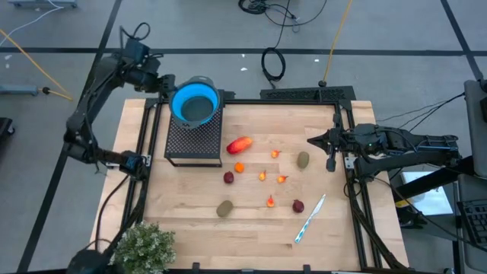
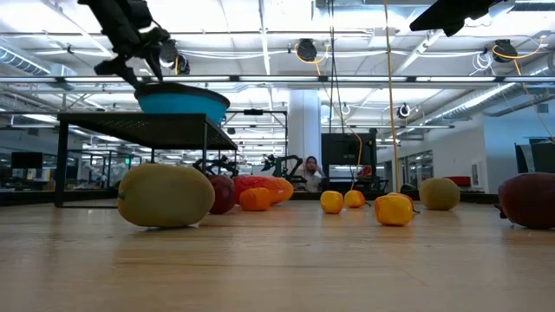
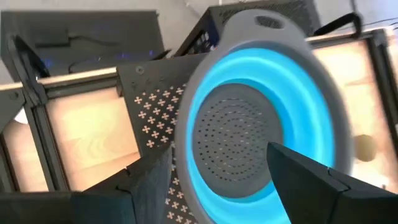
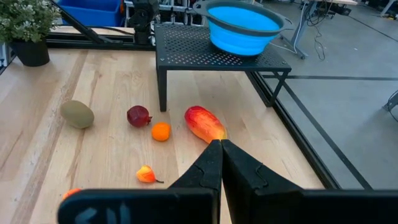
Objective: Pick & Place Fruit
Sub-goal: Put the mango into the blue strainer bowl on the shelf
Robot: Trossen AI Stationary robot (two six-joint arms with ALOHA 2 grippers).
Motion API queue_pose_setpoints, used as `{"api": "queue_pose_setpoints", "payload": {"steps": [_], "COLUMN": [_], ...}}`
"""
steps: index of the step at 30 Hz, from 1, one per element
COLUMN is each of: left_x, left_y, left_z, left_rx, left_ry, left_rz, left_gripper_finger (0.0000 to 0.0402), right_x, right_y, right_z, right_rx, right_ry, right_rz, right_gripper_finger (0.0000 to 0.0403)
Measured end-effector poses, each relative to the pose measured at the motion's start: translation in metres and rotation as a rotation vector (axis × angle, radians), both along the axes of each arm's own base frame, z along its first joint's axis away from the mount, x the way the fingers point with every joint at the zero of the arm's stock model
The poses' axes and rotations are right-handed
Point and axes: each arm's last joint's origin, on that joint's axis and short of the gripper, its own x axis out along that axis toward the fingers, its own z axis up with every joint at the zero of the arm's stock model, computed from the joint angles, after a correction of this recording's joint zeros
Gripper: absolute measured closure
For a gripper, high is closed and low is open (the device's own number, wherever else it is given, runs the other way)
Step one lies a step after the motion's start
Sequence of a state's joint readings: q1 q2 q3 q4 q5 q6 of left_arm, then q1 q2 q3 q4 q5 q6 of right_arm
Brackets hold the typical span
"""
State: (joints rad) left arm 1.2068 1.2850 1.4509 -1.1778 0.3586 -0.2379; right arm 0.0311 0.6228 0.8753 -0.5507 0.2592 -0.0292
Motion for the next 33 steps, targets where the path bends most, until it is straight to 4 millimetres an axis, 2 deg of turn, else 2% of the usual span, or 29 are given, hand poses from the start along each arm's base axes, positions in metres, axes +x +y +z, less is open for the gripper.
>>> {"api": "queue_pose_setpoints", "payload": {"steps": [4,7,17,25,33], "left_x": [-0.006,-0.011,-0.026,-0.034,-0.045], "left_y": [-0.016,-0.028,-0.067,-0.091,-0.127], "left_z": [0.012,0.021,0.043,0.054,0.064], "left_rx": [0.064,0.113,0.313,0.429,0.568], "left_ry": [-0.017,-0.029,-0.038,-0.038,-0.051], "left_rz": [-0.015,-0.023,-0.097,-0.140,-0.204], "left_gripper_finger": [0.0171,0.0209,0.0387,0.0399,0.0398], "right_x": [0.000,0.000,0.000,0.000,0.000], "right_y": [0.000,0.000,0.000,0.000,0.000], "right_z": [0.000,0.000,0.000,0.000,0.000], "right_rx": [0.000,0.000,-0.001,0.000,-0.001], "right_ry": [0.000,0.000,0.001,0.000,0.000], "right_rz": [0.000,0.000,0.000,0.000,0.000], "right_gripper_finger": [0.0402,0.0400,0.0399,0.0399,0.0399]}}
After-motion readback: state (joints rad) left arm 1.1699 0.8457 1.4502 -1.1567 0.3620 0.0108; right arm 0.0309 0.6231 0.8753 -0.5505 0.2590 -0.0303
